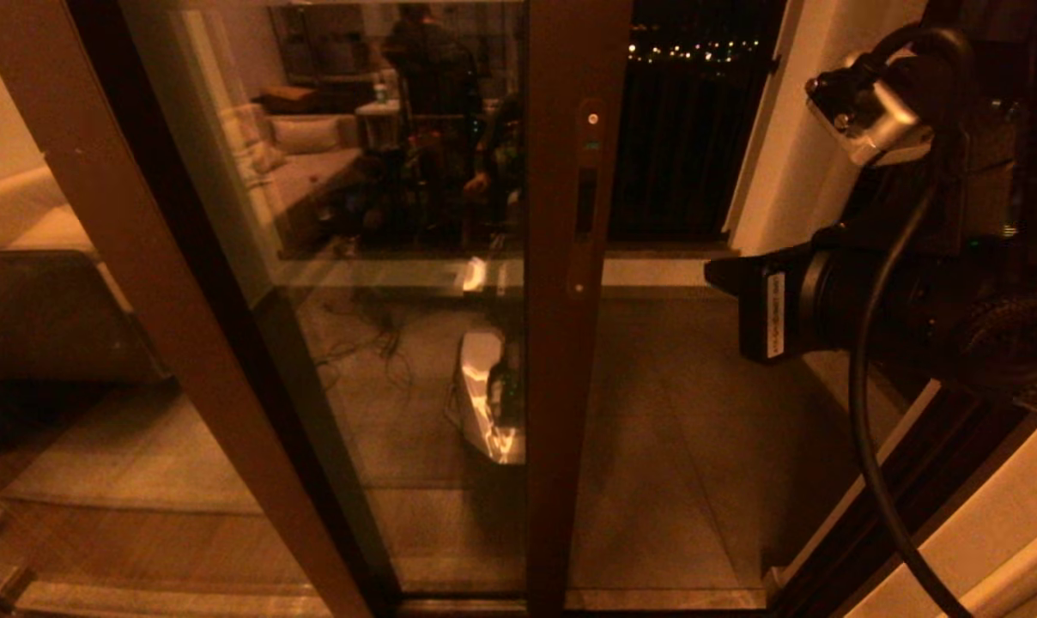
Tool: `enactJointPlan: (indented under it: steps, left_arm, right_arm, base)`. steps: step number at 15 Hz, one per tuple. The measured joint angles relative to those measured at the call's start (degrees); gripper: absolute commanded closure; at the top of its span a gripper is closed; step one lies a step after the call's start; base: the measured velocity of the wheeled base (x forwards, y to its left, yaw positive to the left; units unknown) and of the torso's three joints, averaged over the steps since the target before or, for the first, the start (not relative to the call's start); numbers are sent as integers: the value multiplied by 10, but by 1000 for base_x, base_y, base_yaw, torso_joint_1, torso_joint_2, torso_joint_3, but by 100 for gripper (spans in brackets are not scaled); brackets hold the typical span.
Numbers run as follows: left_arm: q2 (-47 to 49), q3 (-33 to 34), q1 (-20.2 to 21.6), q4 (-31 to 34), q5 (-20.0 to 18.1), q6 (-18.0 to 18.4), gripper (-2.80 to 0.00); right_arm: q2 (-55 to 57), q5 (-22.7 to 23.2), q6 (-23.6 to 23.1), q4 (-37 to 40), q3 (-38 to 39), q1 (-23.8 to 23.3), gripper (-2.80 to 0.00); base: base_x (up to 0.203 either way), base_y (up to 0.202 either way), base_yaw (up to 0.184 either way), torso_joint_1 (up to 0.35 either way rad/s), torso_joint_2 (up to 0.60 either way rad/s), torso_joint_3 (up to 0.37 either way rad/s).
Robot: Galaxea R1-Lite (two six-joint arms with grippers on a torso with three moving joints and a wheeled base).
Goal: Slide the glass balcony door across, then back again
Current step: Close the slid door
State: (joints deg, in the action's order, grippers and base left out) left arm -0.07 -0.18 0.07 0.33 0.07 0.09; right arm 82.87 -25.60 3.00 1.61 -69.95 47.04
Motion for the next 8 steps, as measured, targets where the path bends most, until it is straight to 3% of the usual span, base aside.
enactJointPlan:
  steps: [4, 8]
  left_arm:
    - [0, 0, 0, 0, 0, 0, 0]
    - [0, 0, 0, 0, 0, 0, 0]
  right_arm:
    - [24, 2, 39, 110, -66, -4, 0]
    - [69, 14, 144, 312, -228, -8, 0]
  base:
    - [0, 0, 0, 0, 0, 0]
    - [0, 0, 0, 0, 0, 0]
